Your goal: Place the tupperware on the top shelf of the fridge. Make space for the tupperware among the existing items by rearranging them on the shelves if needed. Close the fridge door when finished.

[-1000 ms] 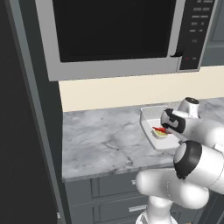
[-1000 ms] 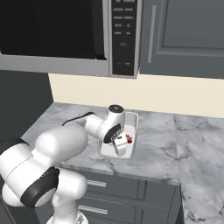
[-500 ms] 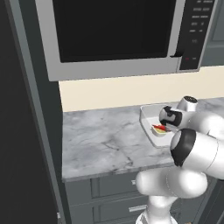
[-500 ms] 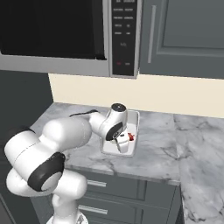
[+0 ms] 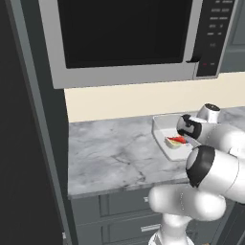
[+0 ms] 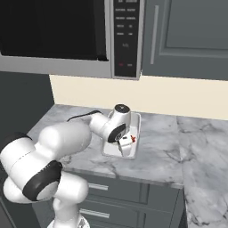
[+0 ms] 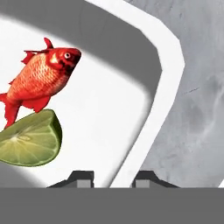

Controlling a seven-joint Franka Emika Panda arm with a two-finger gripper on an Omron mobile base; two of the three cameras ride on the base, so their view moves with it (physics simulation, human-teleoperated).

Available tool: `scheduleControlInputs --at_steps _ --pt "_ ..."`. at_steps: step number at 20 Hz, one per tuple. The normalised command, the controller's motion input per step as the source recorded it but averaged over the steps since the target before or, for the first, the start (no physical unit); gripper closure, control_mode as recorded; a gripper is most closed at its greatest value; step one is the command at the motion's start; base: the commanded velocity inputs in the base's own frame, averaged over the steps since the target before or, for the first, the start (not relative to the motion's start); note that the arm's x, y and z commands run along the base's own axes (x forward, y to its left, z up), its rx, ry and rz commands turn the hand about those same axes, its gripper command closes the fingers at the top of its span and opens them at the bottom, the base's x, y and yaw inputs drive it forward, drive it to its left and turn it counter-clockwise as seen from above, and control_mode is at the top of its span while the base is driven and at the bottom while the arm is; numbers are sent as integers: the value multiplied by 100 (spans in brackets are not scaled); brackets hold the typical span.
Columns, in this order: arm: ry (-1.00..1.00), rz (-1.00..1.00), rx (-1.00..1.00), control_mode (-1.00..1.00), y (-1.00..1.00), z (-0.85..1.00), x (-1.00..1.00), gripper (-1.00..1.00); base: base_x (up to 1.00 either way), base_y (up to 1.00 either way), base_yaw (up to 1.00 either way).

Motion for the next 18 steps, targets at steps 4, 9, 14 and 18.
scheduleControlInputs --at_steps 4,9,14,18 --pt "-28 0 0 -100 0 68 -100 100 0 0 0" --pt "-30 0 0 -100 -2 77 -100 100 0 0 0" --pt "-25 0 0 -100 2 92 -100 100 0 0 0" --pt "-7 0 1 -100 11 99 -90 100 0 0 0"
